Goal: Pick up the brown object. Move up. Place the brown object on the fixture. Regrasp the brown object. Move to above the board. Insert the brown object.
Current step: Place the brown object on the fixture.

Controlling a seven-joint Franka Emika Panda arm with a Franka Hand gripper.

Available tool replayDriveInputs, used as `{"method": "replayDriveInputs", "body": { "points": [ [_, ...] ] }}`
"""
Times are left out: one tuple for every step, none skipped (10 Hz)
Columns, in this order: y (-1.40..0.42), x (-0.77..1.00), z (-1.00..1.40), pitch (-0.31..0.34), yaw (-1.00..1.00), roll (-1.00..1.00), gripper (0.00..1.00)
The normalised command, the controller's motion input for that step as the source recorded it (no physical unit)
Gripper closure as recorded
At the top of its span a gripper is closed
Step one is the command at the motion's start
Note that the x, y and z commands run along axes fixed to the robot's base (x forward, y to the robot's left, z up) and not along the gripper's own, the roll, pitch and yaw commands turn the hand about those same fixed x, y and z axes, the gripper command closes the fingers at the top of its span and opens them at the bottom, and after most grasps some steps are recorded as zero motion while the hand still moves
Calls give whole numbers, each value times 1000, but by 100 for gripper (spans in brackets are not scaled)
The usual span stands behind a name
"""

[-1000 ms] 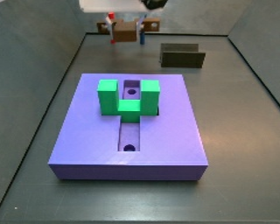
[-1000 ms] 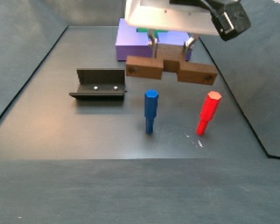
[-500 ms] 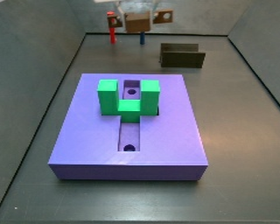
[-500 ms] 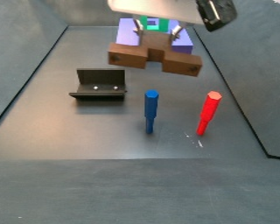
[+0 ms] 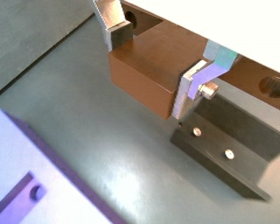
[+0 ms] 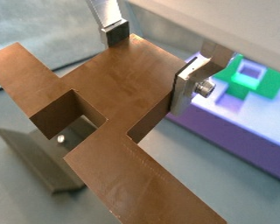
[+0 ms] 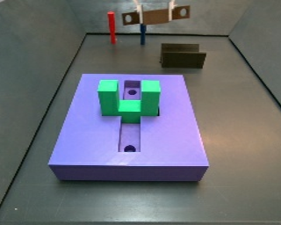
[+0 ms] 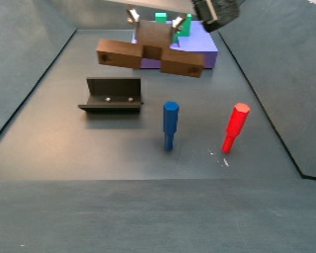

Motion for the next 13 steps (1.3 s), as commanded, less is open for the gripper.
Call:
{"method": "replayDriveInputs", "body": {
  "points": [
    [0,311,169,0,0,-700,100],
    [0,260,160,-6,0,-669,100],
    [0,234,120,-31,0,-651,100],
    [0,191,74,-37,0,-577,100],
    [0,177,0,0,0,-429,100],
    [0,160,0,0,0,-311,100],
    [0,194,0,0,0,-229,100],
    [0,223,0,74,0,-137,100],
    [0,211,0,109,0,-83,100],
    [0,0,0,0,0,-9,100],
    [-11,137,-63,-6,0,-500,100],
    [-11,337,-137,0,0,-543,100],
    [0,511,-169,109,0,-543,100]
  ]
}}
